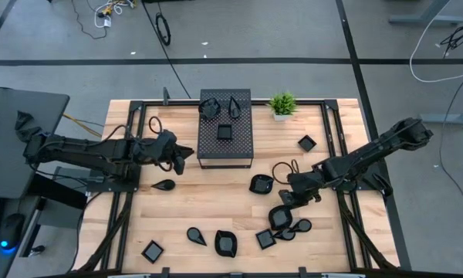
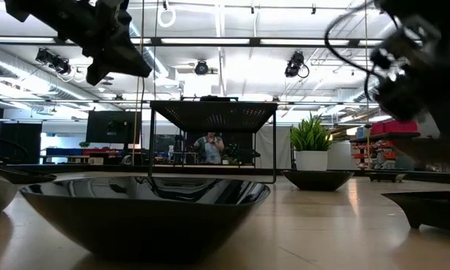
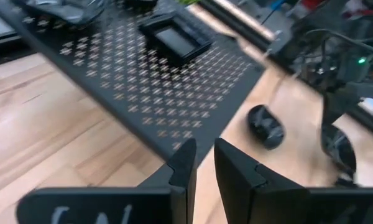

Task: Pick & Place Mini shaped plates
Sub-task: Stack the leaf shaped plate on top of the leaf shaped plate on the shelf

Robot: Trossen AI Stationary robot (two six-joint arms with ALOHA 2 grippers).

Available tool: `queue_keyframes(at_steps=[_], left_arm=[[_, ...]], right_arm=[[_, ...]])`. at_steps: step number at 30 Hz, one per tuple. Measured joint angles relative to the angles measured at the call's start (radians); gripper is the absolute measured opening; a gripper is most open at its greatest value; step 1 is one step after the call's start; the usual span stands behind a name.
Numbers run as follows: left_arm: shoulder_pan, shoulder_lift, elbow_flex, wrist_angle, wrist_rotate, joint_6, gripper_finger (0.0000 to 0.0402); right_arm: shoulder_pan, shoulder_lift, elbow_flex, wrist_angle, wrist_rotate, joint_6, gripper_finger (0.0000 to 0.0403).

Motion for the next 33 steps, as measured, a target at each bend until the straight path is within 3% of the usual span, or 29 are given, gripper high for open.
queue_keyframes(at_steps=[6,12,16,22,27,33], left_arm=[[0.0,0.0,0.002,0.108,0.049,0.061,0.006],[-0.002,0.016,0.118,0.103,0.024,0.219,0.0058],[0.001,0.073,0.257,0.046,-0.012,0.311,0.0047],[0.001,0.236,0.491,-0.166,-0.026,0.362,0.0033],[0.001,0.337,0.596,-0.259,0.061,0.357,0.0075],[0.001,0.371,0.607,-0.341,0.11,0.356,0.0151]], right_arm=[[-0.007,-0.021,0.164,-0.028,0.043,-0.023,0.0004],[-0.077,0.005,0.43,-0.246,0.196,-0.164,0.0002],[-0.153,0.086,0.619,-0.373,0.294,-0.325,0.0001],[-0.244,0.303,0.889,-0.453,0.412,-0.601,0.0001],[-0.286,0.459,1.099,-0.453,0.541,-0.79,0.0],[-0.304,0.534,1.235,-0.477,0.603,-0.922,0.0]])
